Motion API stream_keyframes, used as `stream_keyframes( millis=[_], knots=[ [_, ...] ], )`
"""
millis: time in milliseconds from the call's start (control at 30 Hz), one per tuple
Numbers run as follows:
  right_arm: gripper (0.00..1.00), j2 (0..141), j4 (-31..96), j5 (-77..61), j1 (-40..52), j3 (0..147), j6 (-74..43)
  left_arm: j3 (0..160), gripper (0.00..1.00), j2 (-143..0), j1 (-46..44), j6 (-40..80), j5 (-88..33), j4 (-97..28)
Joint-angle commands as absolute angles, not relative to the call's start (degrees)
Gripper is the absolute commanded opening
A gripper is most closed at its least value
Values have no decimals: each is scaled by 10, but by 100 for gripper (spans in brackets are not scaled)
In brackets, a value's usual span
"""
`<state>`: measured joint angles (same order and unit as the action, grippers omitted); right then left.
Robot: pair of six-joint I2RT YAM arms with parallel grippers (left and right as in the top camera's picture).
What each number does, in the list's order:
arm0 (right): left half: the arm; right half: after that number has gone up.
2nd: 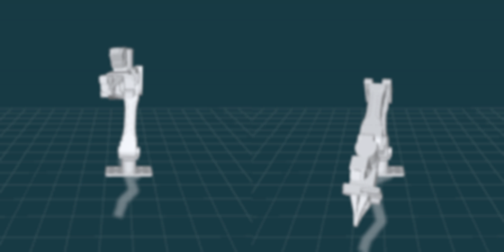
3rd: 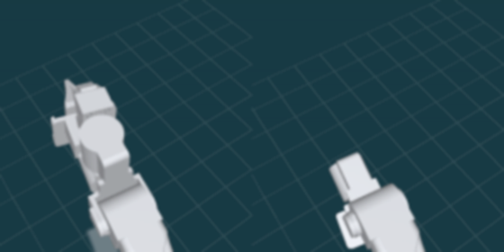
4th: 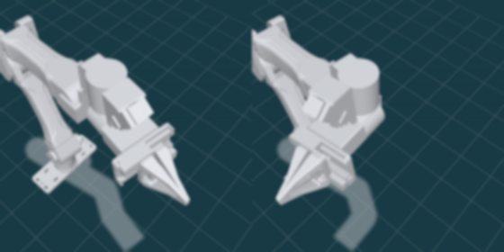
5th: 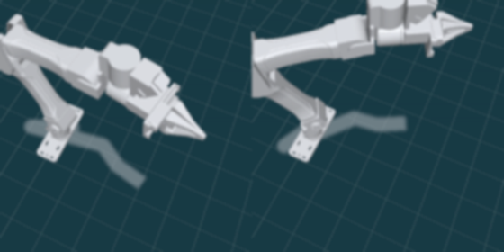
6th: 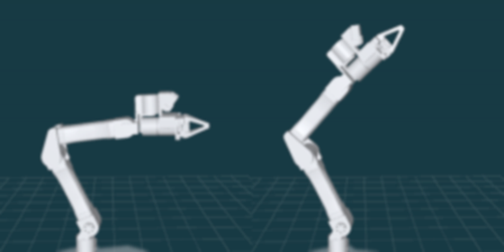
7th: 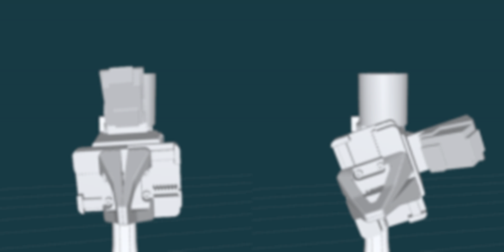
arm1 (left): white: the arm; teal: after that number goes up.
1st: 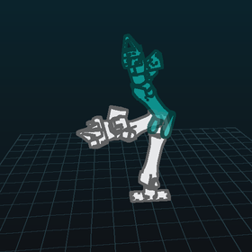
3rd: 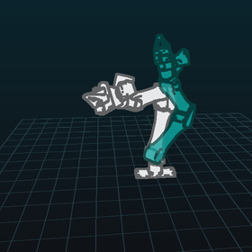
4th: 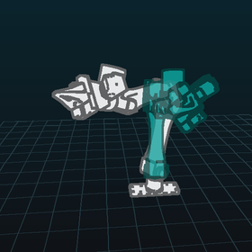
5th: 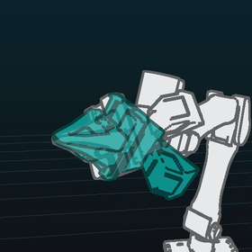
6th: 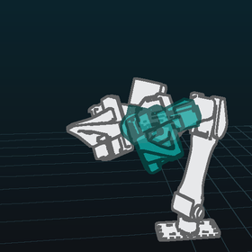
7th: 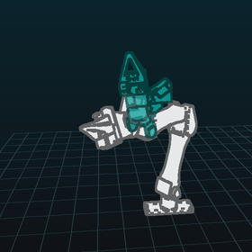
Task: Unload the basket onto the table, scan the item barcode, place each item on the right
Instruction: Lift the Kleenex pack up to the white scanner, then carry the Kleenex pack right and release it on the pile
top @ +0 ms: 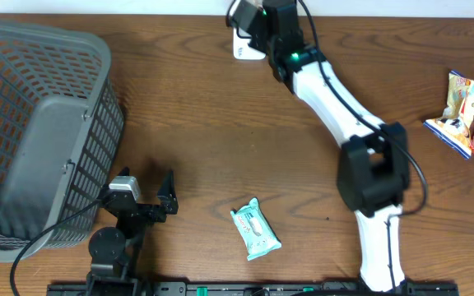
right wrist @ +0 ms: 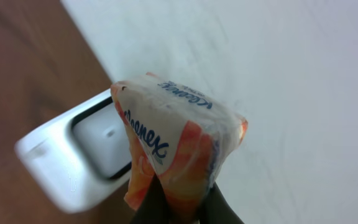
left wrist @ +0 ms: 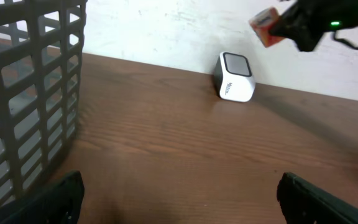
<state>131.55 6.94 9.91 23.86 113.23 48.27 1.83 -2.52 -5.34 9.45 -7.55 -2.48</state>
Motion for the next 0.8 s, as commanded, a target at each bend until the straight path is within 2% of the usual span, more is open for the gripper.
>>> stream_keyframes(
  millis=[0,133,433,600,767],
  knots=[
    [1,1397,88,149,238,1232,502,2,98,-25,-51,102,-79,-33],
    [1,1457,123,182,241,1310,535,2,98,-25,-51,102,-79,-33],
    [1,1457,133,196,239,1315,545,2,98,-25,-51,102,-79,-33],
    [1,1424,213,222,213,1315,535,2,98,-25,-51,102,-79,-33],
    [1,1383,341,241,132,1315,476,2,98,-25,-51,102,-79,-33]
  ],
)
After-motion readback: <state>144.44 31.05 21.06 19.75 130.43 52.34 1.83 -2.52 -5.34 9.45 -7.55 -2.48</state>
